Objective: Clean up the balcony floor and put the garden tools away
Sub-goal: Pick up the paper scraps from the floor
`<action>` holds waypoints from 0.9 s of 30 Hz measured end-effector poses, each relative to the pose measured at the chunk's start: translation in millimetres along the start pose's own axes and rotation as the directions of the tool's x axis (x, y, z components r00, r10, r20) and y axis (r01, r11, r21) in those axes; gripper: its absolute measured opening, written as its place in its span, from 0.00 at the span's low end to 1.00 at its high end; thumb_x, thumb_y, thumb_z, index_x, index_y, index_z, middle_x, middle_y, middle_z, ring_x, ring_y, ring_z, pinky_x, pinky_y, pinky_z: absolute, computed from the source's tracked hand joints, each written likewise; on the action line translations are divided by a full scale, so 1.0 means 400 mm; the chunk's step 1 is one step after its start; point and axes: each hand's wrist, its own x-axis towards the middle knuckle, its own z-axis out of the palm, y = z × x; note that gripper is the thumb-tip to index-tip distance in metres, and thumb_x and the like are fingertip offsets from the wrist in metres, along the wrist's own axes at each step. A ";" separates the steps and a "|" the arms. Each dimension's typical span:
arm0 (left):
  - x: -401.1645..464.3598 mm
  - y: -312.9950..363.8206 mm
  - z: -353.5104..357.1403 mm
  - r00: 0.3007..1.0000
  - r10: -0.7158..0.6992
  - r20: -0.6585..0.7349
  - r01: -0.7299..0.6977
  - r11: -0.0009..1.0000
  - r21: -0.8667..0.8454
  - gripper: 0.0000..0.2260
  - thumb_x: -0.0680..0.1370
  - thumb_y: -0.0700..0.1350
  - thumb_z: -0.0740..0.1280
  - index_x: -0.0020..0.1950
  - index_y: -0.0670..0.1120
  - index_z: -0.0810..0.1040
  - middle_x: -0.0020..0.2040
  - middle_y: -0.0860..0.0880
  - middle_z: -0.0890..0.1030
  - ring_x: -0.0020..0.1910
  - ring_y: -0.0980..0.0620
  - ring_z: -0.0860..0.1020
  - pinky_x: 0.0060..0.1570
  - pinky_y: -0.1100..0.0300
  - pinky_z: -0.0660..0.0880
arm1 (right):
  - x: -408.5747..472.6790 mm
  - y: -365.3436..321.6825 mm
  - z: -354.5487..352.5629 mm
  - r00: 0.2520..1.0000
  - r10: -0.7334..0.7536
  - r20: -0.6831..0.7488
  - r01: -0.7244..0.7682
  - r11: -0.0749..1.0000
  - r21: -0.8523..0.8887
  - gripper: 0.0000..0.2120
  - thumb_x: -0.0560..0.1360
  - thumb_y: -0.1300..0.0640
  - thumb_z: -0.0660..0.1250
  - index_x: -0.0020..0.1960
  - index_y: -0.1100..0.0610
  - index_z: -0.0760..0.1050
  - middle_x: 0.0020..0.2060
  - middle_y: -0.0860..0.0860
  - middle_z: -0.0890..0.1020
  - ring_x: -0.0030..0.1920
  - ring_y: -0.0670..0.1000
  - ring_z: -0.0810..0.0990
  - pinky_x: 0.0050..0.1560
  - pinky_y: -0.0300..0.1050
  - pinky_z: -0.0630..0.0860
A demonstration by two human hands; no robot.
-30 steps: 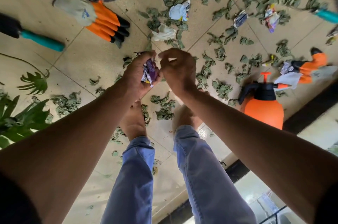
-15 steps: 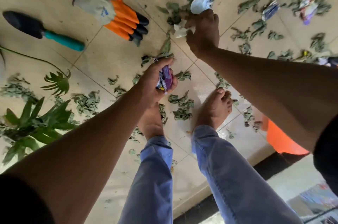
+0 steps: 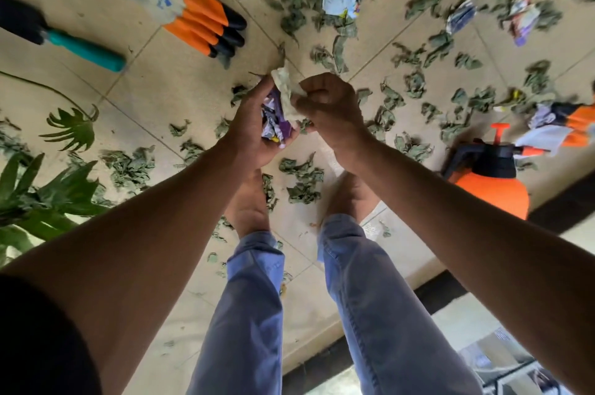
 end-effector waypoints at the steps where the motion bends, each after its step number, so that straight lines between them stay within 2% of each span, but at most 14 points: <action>1: 0.003 -0.002 0.008 1.000 -0.007 0.023 0.007 1.000 0.002 0.15 0.79 0.55 0.69 0.50 0.45 0.85 0.47 0.46 0.85 0.48 0.48 0.83 0.50 0.56 0.80 | 0.006 0.012 0.012 0.999 -0.031 -0.043 0.029 0.998 -0.047 0.08 0.75 0.62 0.75 0.46 0.53 0.77 0.40 0.48 0.83 0.37 0.44 0.81 0.38 0.44 0.80; 3: 0.007 -0.001 0.020 0.999 -0.034 0.012 0.034 0.999 -0.013 0.18 0.78 0.59 0.70 0.57 0.45 0.82 0.54 0.46 0.82 0.61 0.45 0.79 0.64 0.52 0.74 | 0.018 0.030 0.033 0.988 -0.079 -0.134 0.064 0.991 -0.115 0.08 0.73 0.58 0.76 0.44 0.50 0.78 0.42 0.44 0.83 0.43 0.45 0.81 0.46 0.47 0.80; 5: 0.012 0.005 0.023 0.998 -0.054 0.018 0.055 0.998 -0.018 0.24 0.79 0.61 0.68 0.66 0.44 0.77 0.66 0.42 0.76 0.71 0.41 0.71 0.72 0.49 0.62 | 0.026 0.033 0.041 0.975 -0.098 -0.201 0.061 0.982 -0.180 0.11 0.71 0.52 0.77 0.50 0.49 0.78 0.47 0.43 0.80 0.52 0.47 0.79 0.52 0.48 0.79; 7: 0.021 0.011 0.025 0.999 -0.039 0.023 0.040 0.999 -0.032 0.23 0.82 0.56 0.68 0.70 0.43 0.74 0.74 0.39 0.71 0.71 0.41 0.69 0.73 0.48 0.58 | 0.037 0.028 0.037 0.975 -0.063 -0.212 0.022 0.981 -0.192 0.18 0.69 0.49 0.78 0.55 0.49 0.75 0.49 0.43 0.77 0.55 0.48 0.76 0.54 0.49 0.77; 9: 0.030 0.020 0.028 0.999 -0.007 -0.039 0.005 0.999 -0.052 0.16 0.81 0.48 0.70 0.67 0.43 0.78 0.73 0.40 0.75 0.69 0.43 0.75 0.75 0.51 0.63 | 0.051 0.018 0.032 0.979 -0.050 -0.196 0.014 0.984 -0.178 0.21 0.68 0.50 0.79 0.56 0.50 0.74 0.50 0.43 0.78 0.54 0.48 0.78 0.53 0.50 0.78; 10: 0.034 0.026 0.031 0.998 0.000 -0.067 -0.004 0.998 -0.061 0.13 0.80 0.46 0.71 0.64 0.44 0.80 0.68 0.41 0.80 0.64 0.45 0.79 0.72 0.53 0.69 | 0.061 0.011 0.032 0.980 -0.071 -0.187 0.037 0.983 -0.179 0.22 0.67 0.51 0.79 0.56 0.51 0.74 0.50 0.45 0.79 0.52 0.48 0.79 0.52 0.50 0.79; 12: 0.047 0.036 0.035 0.992 0.019 -0.128 -0.023 0.999 -0.032 0.06 0.79 0.45 0.72 0.54 0.46 0.82 0.51 0.46 0.85 0.49 0.49 0.83 0.54 0.58 0.77 | 0.086 -0.009 0.030 0.971 -0.150 -0.185 0.112 0.973 -0.201 0.18 0.69 0.55 0.77 0.56 0.53 0.75 0.49 0.46 0.81 0.49 0.48 0.81 0.50 0.52 0.80; 13: 0.054 0.040 0.035 0.989 0.027 -0.147 -0.030 0.999 -0.018 0.03 0.79 0.45 0.72 0.50 0.47 0.82 0.45 0.48 0.84 0.42 0.51 0.81 0.45 0.60 0.76 | 0.102 -0.022 0.026 0.963 -0.183 -0.199 0.137 0.965 -0.222 0.16 0.70 0.58 0.75 0.56 0.53 0.76 0.48 0.46 0.81 0.48 0.49 0.81 0.50 0.51 0.80; 15: 0.064 0.046 0.032 0.980 0.029 -0.195 -0.029 1.000 0.002 0.05 0.79 0.45 0.72 0.43 0.48 0.80 0.39 0.50 0.81 0.35 0.53 0.77 0.36 0.62 0.72 | 0.144 -0.046 0.008 0.933 -0.254 -0.255 0.169 0.935 -0.312 0.14 0.71 0.61 0.70 0.56 0.54 0.77 0.47 0.46 0.81 0.49 0.49 0.80 0.51 0.48 0.77; 18: 0.066 0.046 0.024 0.981 0.025 -0.190 -0.021 1.000 0.022 0.05 0.79 0.45 0.71 0.43 0.48 0.79 0.38 0.51 0.80 0.33 0.54 0.77 0.34 0.61 0.72 | 0.227 -0.064 -0.025 0.868 -0.426 -0.254 0.194 0.764 -0.615 0.21 0.71 0.61 0.67 0.63 0.52 0.75 0.55 0.51 0.75 0.57 0.55 0.75 0.52 0.47 0.73; 21: 0.060 0.040 0.011 0.988 0.004 -0.152 0.004 0.999 0.053 0.05 0.79 0.44 0.71 0.44 0.49 0.79 0.37 0.52 0.79 0.32 0.55 0.77 0.33 0.61 0.73 | 0.304 -0.066 -0.058 0.858 -0.493 -0.148 0.099 0.440 -0.893 0.31 0.71 0.66 0.66 0.71 0.47 0.68 0.66 0.57 0.69 0.63 0.58 0.71 0.52 0.51 0.74; 23: 0.056 0.033 -0.001 0.989 -0.014 -0.146 0.024 0.997 0.073 0.05 0.79 0.45 0.72 0.44 0.49 0.79 0.37 0.51 0.79 0.32 0.54 0.76 0.32 0.61 0.72 | 0.335 -0.068 -0.085 0.869 -0.492 -0.047 0.112 0.289 -0.951 0.33 0.71 0.70 0.64 0.72 0.48 0.67 0.67 0.59 0.69 0.62 0.60 0.72 0.53 0.55 0.77; 25: 0.047 0.022 -0.009 0.989 -0.022 -0.147 0.034 0.996 0.077 0.04 0.80 0.45 0.71 0.45 0.49 0.79 0.36 0.51 0.80 0.33 0.54 0.77 0.31 0.61 0.73 | 0.347 -0.070 -0.110 0.893 -0.451 0.001 0.134 0.264 -0.955 0.28 0.74 0.67 0.66 0.71 0.52 0.66 0.64 0.59 0.70 0.58 0.61 0.76 0.49 0.55 0.78; 27: 0.038 0.006 -0.014 0.988 -0.027 -0.153 0.041 0.995 0.087 0.03 0.80 0.45 0.71 0.46 0.49 0.80 0.36 0.52 0.81 0.33 0.54 0.78 0.32 0.61 0.74 | 0.345 -0.071 -0.129 0.923 -0.385 -0.014 0.108 0.292 -0.950 0.24 0.76 0.60 0.69 0.70 0.54 0.66 0.61 0.59 0.72 0.56 0.63 0.78 0.45 0.52 0.73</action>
